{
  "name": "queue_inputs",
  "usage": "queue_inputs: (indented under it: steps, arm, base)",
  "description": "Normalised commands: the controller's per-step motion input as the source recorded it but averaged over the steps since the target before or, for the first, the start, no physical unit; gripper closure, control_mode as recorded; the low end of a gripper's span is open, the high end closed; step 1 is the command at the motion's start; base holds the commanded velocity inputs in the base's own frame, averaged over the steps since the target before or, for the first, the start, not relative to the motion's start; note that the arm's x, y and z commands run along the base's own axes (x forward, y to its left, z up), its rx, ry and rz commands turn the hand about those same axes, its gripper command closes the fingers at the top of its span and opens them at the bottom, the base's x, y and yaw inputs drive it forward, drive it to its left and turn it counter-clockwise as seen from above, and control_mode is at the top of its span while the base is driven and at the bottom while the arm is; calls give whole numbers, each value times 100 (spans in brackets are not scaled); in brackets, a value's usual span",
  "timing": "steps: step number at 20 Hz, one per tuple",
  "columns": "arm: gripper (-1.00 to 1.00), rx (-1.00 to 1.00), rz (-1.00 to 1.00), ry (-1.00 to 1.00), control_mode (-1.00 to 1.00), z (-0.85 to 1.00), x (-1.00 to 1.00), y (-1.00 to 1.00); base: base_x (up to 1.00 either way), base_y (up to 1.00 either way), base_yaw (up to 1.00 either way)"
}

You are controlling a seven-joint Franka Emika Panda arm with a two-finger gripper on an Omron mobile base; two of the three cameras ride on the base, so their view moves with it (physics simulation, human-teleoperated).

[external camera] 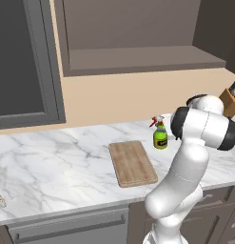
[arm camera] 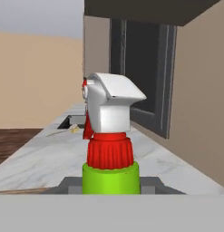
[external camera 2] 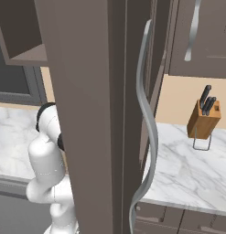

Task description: Grab the spray bottle from the cabinet, then place it next to the cutting board for sanitizing. Then grab the dish brush from the countertop next to the sink and place it next to the cutting board.

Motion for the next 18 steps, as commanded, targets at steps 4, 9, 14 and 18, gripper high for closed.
queue_inputs:
  steps: [4, 9, 14, 18]
  arm:
    - [100, 0, 0, 2, -100, -30, 0, 0]
    - [100, 0, 0, 0, -100, -36, 0, 0]
    - [100, 0, 0, 0, -100, -38, 0, 0]
    - [100, 0, 0, 0, -100, -29, 0, 0]
  base:
    - [0, 0, 0]
    - [0, 0, 0]
    - [0, 0, 0]
    - [0, 0, 0]
